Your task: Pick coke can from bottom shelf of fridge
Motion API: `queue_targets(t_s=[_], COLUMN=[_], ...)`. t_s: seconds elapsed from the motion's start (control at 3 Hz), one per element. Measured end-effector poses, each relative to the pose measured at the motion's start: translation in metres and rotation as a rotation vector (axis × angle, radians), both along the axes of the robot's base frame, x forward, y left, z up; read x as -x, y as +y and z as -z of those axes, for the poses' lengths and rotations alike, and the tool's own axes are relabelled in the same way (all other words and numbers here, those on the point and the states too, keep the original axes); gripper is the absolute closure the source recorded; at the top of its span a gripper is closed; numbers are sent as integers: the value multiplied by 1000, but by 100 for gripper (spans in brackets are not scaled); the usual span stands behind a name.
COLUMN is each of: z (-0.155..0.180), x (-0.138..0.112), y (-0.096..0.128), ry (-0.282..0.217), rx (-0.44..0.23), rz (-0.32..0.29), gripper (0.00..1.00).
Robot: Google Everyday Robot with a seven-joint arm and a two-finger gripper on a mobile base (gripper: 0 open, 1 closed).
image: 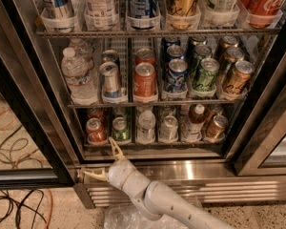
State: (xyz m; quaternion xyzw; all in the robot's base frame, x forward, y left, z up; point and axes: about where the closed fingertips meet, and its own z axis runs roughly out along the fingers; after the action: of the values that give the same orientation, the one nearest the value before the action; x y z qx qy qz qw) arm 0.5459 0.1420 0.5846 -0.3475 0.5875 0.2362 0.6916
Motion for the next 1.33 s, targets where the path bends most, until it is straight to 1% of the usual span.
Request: queue_targets(t_s=[0.33, 0.67, 1.0, 1.33], z=[0, 0, -1, -3], x=[-1, -4, -6, -11], y=[1, 7, 18, 20], ry=[-2, -6, -16, -31], rx=[2, -4, -27, -53], rz=[3, 11, 41, 96], gripper=[25, 24, 23, 27])
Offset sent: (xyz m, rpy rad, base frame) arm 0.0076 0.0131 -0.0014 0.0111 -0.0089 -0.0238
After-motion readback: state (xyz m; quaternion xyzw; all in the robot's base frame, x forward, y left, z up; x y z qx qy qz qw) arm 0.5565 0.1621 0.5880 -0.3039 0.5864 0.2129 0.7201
